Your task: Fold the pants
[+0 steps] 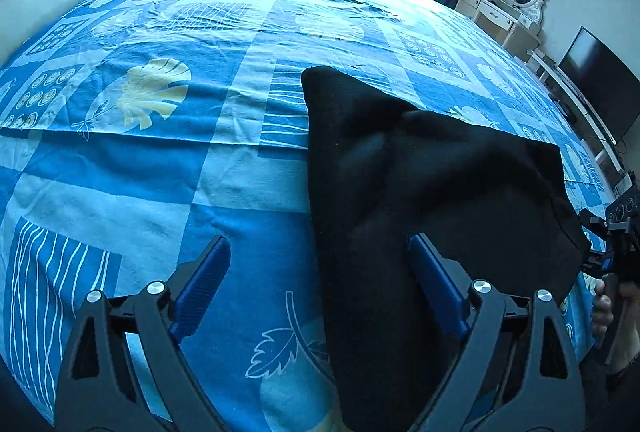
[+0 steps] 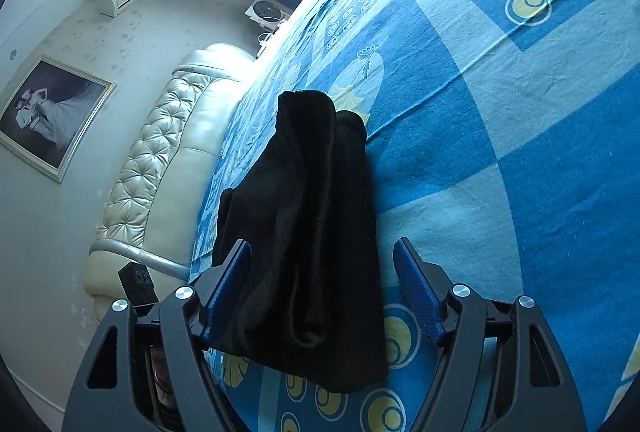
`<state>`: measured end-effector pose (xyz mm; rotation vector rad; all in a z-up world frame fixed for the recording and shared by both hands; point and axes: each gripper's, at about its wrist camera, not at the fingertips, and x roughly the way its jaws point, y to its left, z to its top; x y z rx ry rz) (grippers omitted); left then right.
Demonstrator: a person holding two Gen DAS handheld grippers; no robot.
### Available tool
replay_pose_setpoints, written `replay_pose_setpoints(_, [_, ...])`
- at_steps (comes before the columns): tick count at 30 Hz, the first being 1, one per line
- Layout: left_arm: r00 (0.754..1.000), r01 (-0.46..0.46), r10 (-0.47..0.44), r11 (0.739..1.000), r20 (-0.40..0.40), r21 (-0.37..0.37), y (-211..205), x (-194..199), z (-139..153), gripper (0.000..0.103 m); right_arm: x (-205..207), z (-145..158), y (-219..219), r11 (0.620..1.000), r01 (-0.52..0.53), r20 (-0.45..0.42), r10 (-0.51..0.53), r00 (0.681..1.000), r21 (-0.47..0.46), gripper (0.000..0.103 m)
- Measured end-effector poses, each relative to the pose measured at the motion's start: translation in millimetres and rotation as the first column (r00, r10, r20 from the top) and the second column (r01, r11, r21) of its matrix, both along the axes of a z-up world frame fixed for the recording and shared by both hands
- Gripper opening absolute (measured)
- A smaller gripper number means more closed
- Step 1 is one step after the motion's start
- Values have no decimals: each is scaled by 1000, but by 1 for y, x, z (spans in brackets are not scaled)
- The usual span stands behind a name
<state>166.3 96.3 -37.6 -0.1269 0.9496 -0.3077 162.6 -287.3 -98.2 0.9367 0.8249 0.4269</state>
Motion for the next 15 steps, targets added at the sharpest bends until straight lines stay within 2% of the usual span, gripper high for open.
replay_pose_setpoints(3, [1000, -12, 11, 999, -20, -32, 3, -9, -1, 91, -11, -1, 3, 1000, 2, 1, -2, 1000, 5, 73])
replay_pose_setpoints(15, [999, -29, 27, 998, -39, -52, 4, -26, -4, 91, -16, 6, 19, 1000, -1, 0, 1, 1000, -19, 75])
